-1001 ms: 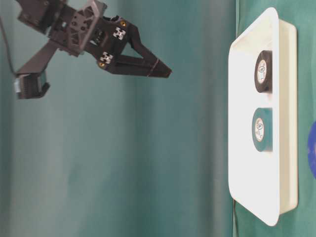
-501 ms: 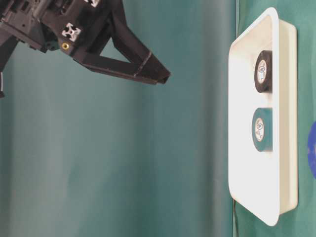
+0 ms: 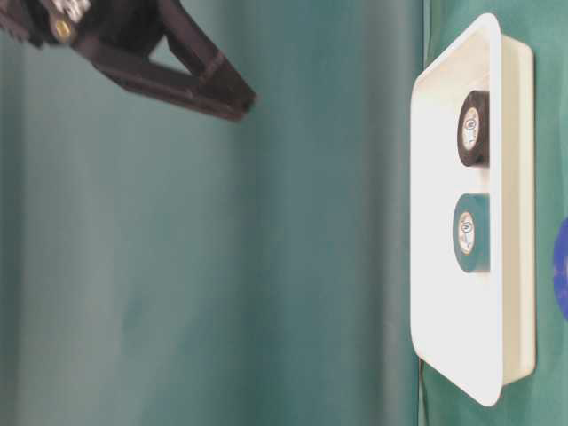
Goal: Pick up the tape from a random location and place it into the white case.
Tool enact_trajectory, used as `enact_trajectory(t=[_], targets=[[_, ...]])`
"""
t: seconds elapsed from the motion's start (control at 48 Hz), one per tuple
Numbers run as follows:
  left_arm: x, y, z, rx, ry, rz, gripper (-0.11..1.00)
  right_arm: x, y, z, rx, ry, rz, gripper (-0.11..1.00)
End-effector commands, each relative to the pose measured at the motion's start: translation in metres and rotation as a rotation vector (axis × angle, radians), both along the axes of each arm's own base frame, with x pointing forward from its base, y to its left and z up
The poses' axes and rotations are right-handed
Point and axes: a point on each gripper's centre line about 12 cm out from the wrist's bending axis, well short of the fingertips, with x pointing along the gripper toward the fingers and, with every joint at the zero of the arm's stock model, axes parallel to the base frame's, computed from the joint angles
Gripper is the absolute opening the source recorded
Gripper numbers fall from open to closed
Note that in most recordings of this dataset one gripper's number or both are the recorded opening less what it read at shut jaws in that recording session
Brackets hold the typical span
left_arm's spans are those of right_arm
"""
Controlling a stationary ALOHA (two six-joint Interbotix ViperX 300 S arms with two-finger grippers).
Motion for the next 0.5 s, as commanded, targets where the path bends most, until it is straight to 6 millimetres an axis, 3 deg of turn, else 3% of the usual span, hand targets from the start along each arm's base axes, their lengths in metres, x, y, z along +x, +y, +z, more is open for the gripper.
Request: enact_trajectory(t=[0.0,0.271,0.48], targets=[[0.002,0.001,0.003,0.002,-0.007,0.004,0.96,-0.015,0.001,0.018,0.006,-0.087,0.009,0.87],[0.002,0.001,0.003,0.003,-0.009,0.004,0.96,-0.073,0.001,0.036,0.016,-0.255,0.034,0.87],[0.002,0.001,0.003,0.001,-0.008,0.004,0.96,-0.115,0.0,0.028,0.02,-0.334,0.043,0.87]])
